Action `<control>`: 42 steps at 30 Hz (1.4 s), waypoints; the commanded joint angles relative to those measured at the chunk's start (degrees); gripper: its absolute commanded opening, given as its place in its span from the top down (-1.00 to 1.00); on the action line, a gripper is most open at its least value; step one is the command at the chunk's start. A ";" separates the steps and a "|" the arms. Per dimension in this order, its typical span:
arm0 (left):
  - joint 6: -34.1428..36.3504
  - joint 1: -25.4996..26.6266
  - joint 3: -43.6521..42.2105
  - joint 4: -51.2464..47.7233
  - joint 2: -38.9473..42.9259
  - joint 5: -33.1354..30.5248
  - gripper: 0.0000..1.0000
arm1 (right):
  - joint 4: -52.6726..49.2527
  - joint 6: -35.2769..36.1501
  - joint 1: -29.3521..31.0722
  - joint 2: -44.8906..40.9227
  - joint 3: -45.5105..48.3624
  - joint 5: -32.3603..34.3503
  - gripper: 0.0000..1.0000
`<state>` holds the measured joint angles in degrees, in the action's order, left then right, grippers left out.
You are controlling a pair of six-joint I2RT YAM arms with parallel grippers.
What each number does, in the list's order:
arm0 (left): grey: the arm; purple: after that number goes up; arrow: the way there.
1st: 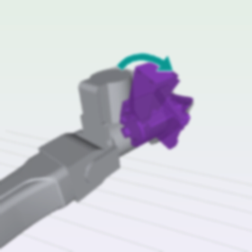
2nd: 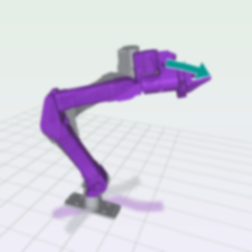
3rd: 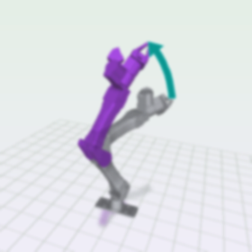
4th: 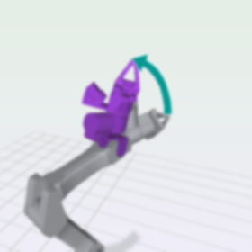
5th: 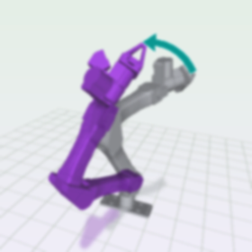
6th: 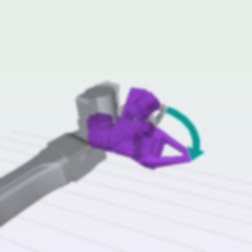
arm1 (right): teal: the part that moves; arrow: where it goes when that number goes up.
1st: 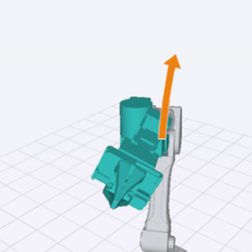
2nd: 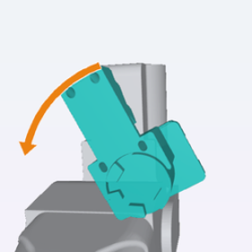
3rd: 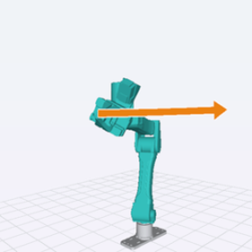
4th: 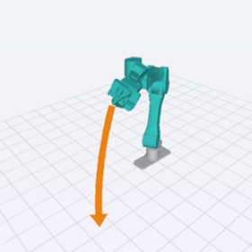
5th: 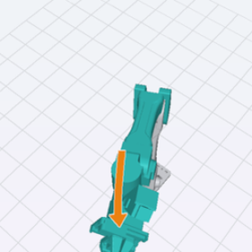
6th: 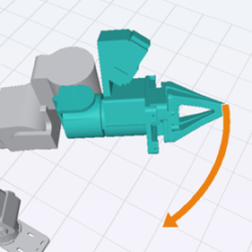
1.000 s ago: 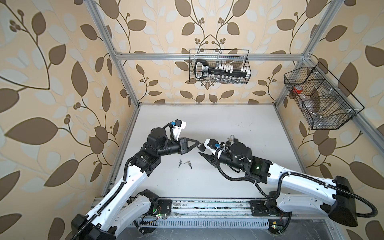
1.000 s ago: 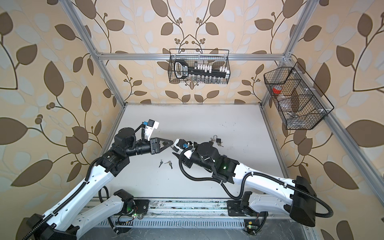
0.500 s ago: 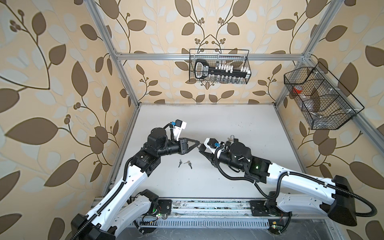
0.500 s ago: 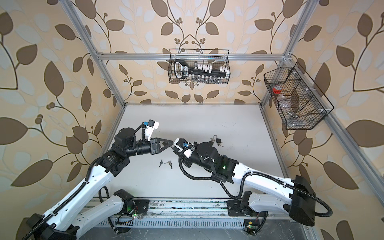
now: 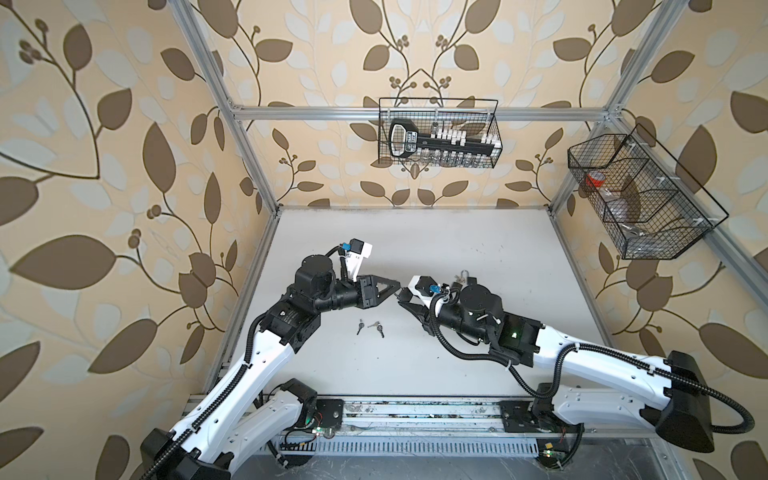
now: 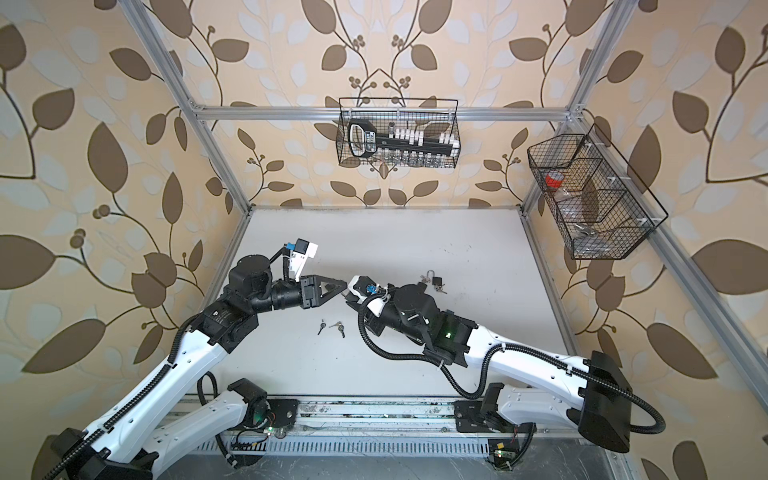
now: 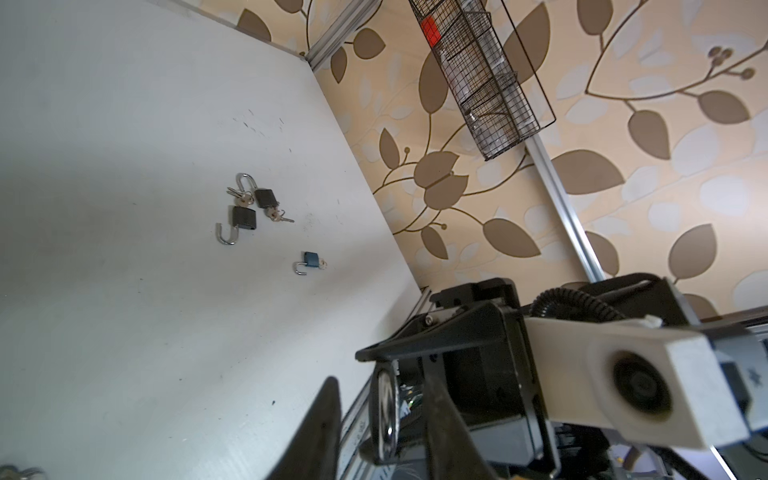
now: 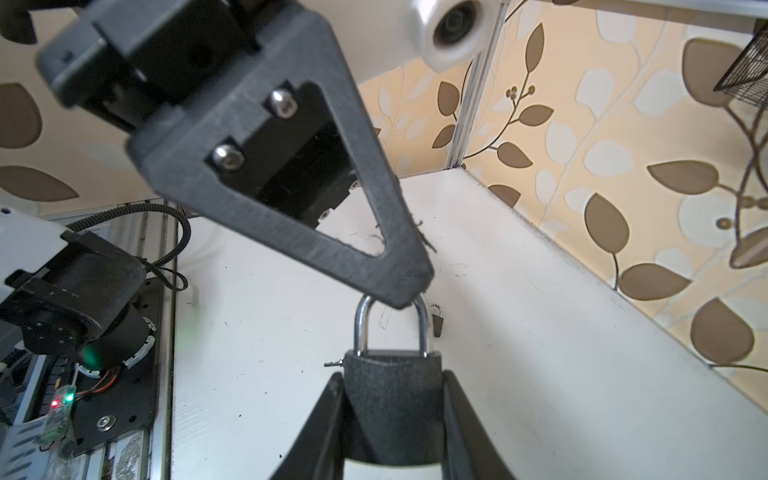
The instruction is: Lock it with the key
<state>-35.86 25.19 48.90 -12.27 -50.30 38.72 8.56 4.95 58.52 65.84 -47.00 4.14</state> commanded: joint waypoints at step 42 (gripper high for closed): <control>-11.32 -34.90 -17.07 -1.89 6.23 4.75 -0.98 | -24.98 -12.41 -11.35 52.84 -37.44 -3.39 1.00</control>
<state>-45.04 -8.12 32.75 -19.35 -44.95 38.33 -14.02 -8.54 47.64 116.71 -80.51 -0.14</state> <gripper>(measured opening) 0.989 0.321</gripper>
